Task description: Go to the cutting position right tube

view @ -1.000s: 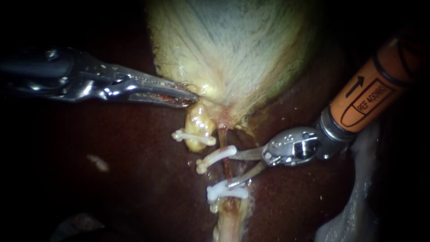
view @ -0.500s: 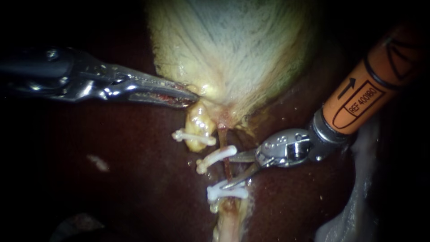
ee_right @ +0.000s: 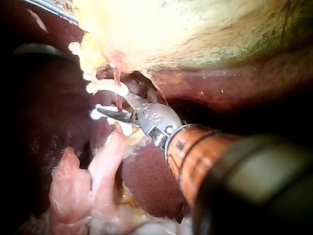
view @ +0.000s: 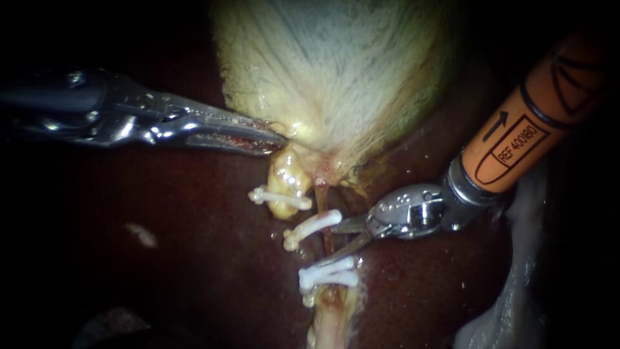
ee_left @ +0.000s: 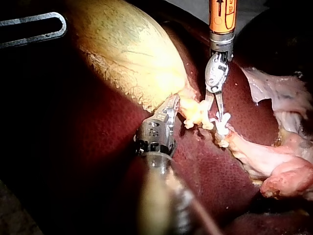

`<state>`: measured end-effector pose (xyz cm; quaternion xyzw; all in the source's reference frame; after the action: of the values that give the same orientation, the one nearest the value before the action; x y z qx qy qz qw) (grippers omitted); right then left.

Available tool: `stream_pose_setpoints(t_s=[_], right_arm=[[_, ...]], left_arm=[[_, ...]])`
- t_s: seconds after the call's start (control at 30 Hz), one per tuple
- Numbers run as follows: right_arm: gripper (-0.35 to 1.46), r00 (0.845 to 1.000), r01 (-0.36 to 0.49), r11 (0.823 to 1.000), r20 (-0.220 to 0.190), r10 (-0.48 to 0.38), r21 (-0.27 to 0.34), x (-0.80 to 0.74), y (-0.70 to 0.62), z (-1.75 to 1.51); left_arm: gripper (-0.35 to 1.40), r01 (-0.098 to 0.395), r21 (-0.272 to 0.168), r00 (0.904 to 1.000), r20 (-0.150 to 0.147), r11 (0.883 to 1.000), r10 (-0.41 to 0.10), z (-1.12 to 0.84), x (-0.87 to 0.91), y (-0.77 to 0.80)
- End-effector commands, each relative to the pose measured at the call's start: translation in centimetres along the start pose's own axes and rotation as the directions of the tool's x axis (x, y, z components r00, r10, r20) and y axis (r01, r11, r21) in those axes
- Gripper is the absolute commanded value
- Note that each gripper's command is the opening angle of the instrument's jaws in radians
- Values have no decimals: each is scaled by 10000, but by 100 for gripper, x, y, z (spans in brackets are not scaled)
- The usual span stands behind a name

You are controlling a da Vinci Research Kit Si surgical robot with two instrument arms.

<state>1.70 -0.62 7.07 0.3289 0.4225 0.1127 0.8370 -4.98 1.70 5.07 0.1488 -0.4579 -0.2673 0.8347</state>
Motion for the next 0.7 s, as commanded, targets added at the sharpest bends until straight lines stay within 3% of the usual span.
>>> stream_pose_setpoints(t_s=[0.03, 0.7], right_arm=[[42, 10000, 19, 10000, 0, -19, 2, 0, 0, 0], [48, 10000, 25, 10000, 1, -25, 7, 0, 0, 1]], left_arm=[[-35, 1, -3, 10000, -1, 10000, -1, 0, 0, 0], [-35, 2, -3, 10000, -1, 10000, -2, 0, 0, 0]])
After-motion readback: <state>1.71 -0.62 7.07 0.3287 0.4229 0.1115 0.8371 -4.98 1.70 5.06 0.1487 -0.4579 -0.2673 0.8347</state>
